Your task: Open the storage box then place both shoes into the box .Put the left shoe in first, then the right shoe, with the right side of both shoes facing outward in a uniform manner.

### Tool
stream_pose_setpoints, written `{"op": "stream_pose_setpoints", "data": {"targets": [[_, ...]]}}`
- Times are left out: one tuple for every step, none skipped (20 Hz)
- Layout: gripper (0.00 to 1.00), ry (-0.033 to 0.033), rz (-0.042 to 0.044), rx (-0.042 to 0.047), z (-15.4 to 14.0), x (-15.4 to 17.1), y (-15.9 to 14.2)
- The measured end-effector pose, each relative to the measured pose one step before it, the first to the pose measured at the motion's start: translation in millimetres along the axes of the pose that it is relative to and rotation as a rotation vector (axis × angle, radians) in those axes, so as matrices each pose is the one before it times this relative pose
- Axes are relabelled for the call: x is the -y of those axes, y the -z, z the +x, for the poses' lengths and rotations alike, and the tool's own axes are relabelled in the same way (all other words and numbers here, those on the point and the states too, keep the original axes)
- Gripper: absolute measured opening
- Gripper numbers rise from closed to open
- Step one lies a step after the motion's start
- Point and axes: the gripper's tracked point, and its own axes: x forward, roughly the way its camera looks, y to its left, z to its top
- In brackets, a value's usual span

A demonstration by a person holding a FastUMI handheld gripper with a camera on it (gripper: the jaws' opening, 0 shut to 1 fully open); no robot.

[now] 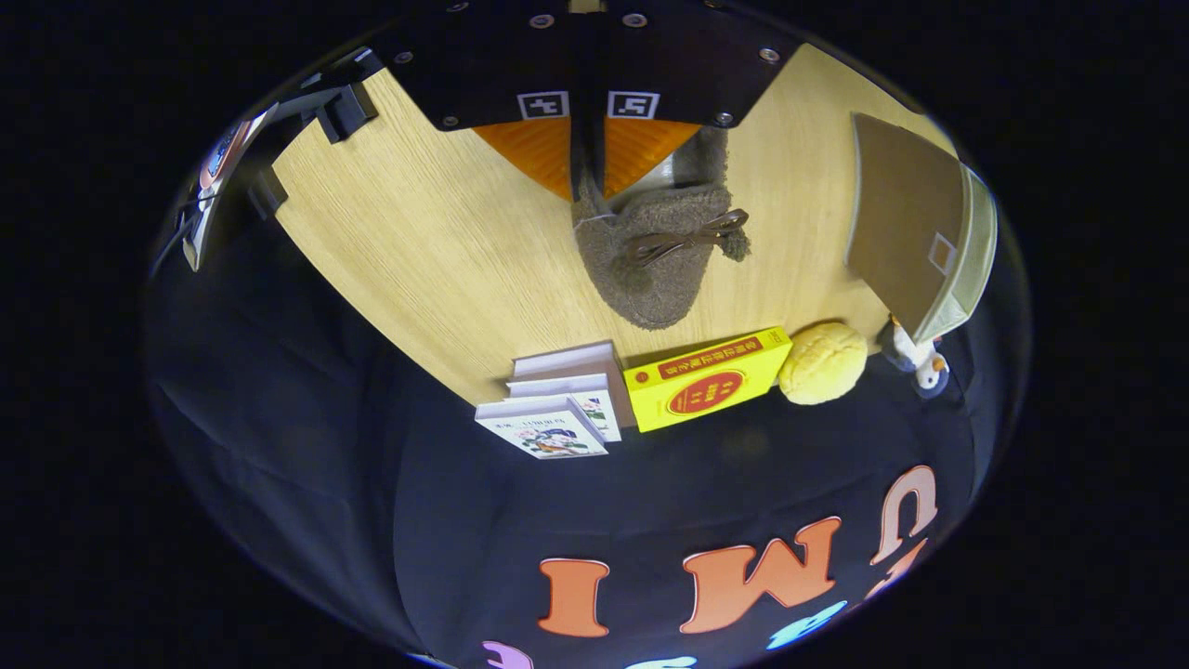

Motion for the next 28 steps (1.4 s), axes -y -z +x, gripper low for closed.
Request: {"op": "stream_pose_setpoints", "data": {"targets": [[0.01,-0.00716,0.00005,0.01268,-7.82,-12.88,-7.53],[0.01,-0.00726,-0.00075,0.01238,-6.26,-13.07,-6.03],[0.01,-0.00753,0.0003,0.01186,-7.06,-14.17,-6.54],[0.01,-0.00992,0.00101,0.01248,-7.44,-14.71,-5.72],[0.01,-0.01209,-0.00192,0.01025,-6.6,-16.33,-5.59],[0.01,-0.01373,0.00031,0.00685,-6.73,-15.75,-4.33],[0.01,-0.01415,0.00271,0.00587,-6.66,-16.6,-4.41],[0.01,-0.01498,0.00063,0.007,-6.09,-16.07,-4.88],[0.01,-0.01394,-0.00015,0.00586,-6.04,-15.76,-4.36],[0.01,-0.0155,0.00064,0.00637,-5.71,-15.1,-4.1],[0.01,-0.01557,-0.00067,0.00866,-5.09,-15.59,-4.8],[0.01,-0.01667,-0.00072,0.00847,-3.5,-14.78,-4.49],[0.01,-0.01535,0.00445,0.00901,-3.63,-14.37,-4.54],[0.01,-0.01375,0.01016,0.00585,-2.55,-12.9,-3.52],[0.01,-0.01261,0.0112,0.00518,-2.05,-12.39,-3.41],[0.01,-0.01193,0.00633,0.00354,-0.79,-11.68,-1.93],[0.01,-0.00952,0.00087,0.00052,-0.38,-10.81,-0.18],[0.01,-0.00834,-0.0022,0.00069,2.22,-10.59,-0.2],[0.01,-0.00903,-0.00503,-0.00081,1.68,-10.39,1.34],[0.01,-0.00912,-0.00383,-0.00726,3.12,-9.17,4.1],[0.01,-0.01022,-0.0024,-0.00794,3.34,-9.53,4.53],[0.01,-0.0077,-0.00183,-0.0064,3.22,-8.13,5.52],[0.01,-0.00419,-0.00281,-0.01105,4.49,-6.15,6.4],[0.01,-0.00181,-0.0053,-0.01288,4.71,-4.86,7.29],[0.01,0.00171,-0.00508,-0.01306,4.08,-3.19,7.59],[0.01,0.0014,-0.00485,-0.01549,5.77,-2.94,8.28],[0.01,0.00044,-0.00015,-0.01344,4.49,-1.89,7.35],[0.01,-0.00003,0.00116,-0.01363,4.03,-2.03,6.62]]}}
